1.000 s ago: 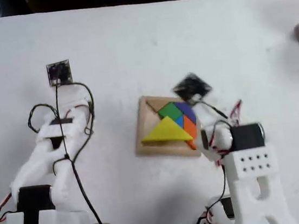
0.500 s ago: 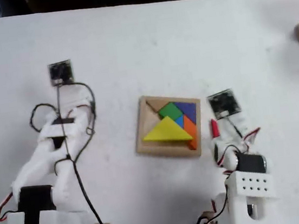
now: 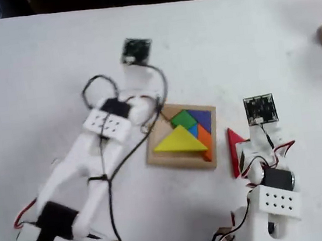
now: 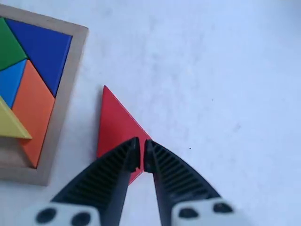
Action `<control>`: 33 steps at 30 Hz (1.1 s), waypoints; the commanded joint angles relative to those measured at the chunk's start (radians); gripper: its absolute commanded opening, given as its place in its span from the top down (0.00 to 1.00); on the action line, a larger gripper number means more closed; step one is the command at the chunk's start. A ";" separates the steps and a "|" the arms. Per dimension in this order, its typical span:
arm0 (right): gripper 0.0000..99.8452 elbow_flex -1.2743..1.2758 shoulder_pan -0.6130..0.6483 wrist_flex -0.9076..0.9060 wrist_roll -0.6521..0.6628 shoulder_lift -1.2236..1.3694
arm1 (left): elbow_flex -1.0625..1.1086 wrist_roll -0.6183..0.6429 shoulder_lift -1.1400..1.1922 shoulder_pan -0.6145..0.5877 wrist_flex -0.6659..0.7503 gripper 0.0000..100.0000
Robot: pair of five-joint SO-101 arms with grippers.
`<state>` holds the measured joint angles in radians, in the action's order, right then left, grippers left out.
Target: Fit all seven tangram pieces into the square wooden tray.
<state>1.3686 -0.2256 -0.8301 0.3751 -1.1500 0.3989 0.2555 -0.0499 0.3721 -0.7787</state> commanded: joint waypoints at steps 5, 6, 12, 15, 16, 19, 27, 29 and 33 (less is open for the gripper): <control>0.98 0.000 -0.010 0.071 -0.015 0.013 | -0.393 0.077 0.234 0.162 -0.178 0.98; 0.98 -0.003 -0.010 0.071 -0.011 0.028 | -0.423 0.077 0.271 0.182 -0.196 0.98; 0.98 -0.034 -0.002 0.070 -0.008 0.125 | -0.477 0.077 0.452 0.225 -0.186 0.98; 0.98 -0.054 0.015 0.070 -0.008 0.166 | -0.473 0.077 0.513 0.222 -0.140 0.98; 0.98 -0.055 0.022 0.070 -0.008 0.174 | -0.473 0.077 0.532 0.220 -0.138 0.98; 0.98 -0.057 0.024 0.071 -0.006 0.179 | -0.473 0.075 0.564 0.229 -0.143 0.98; 0.98 -0.057 0.021 0.071 -0.006 0.179 | -0.471 0.075 0.568 0.288 -0.232 0.98; 0.98 -0.057 0.019 0.071 -0.006 0.180 | -0.471 0.075 0.564 0.285 -0.247 0.98; 0.98 -0.057 0.018 0.071 -0.006 0.180 | -0.474 0.075 0.564 0.280 -0.272 0.98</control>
<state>1.3610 -0.2133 -0.7779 0.3705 -0.9720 -0.0491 0.3199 0.5163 0.6345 -1.0273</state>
